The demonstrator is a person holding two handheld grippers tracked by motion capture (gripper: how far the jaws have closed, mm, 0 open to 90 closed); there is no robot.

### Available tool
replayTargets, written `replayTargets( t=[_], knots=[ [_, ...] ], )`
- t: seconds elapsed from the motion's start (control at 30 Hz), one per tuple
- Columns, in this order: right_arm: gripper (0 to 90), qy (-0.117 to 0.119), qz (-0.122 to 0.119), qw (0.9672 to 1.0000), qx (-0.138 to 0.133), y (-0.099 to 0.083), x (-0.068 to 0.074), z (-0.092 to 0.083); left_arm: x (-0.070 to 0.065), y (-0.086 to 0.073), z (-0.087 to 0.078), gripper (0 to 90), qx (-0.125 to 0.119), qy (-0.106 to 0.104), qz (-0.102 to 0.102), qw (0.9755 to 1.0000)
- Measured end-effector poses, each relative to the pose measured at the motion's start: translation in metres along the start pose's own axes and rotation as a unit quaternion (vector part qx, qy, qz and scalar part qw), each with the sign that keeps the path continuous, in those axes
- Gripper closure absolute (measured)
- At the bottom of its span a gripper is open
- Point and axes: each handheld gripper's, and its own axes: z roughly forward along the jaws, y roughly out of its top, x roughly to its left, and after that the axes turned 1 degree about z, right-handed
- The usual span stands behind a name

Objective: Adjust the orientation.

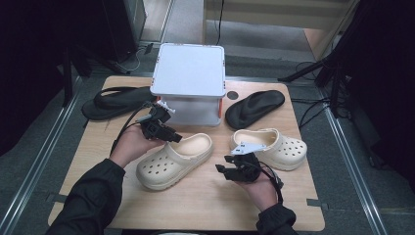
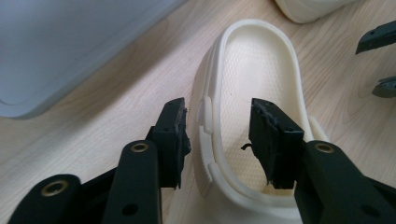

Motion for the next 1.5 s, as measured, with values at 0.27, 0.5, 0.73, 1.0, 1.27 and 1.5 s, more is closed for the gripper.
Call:
replayTargets(
  t=[0.27, 0.5, 0.73, 1.0, 1.27, 1.5],
  knots=[
    [66.0, 0.022, 0.013, 0.9995, -0.017, 0.004, -0.002, -0.004, -0.01, -0.012, -0.025, 59.2, -0.07, 0.017, 0.005, 0.9974],
    [81.3, 0.037, 0.015, 0.9991, -0.013, 0.01, -0.004, -0.001, -0.014, -0.035, -0.034, 74.8, -0.084, 0.025, -0.014, 0.9961],
    [90.0, 0.042, 0.01, 0.9989, -0.017, 0.02, -0.006, 0.003, -0.022, -0.061, -0.044, 90.0, -0.09, 0.035, -0.018, 0.9952],
    [90.0, 0.037, -0.002, 0.9989, -0.027, 0.033, -0.005, 0.018, -0.038, -0.096, -0.038, 90.0, -0.092, 0.056, -0.039, 0.9935],
    [90.0, 0.04, -0.005, 0.9988, -0.028, 0.047, -0.012, 0.033, -0.057, -0.118, -0.026, 90.0, -0.095, 0.063, -0.045, 0.9924],
    [90.0, 0.046, -0.013, 0.9987, -0.016, 0.054, -0.014, 0.049, -0.061, -0.126, -0.017, 90.0, -0.088, 0.062, -0.05, 0.9929]
  ],
)
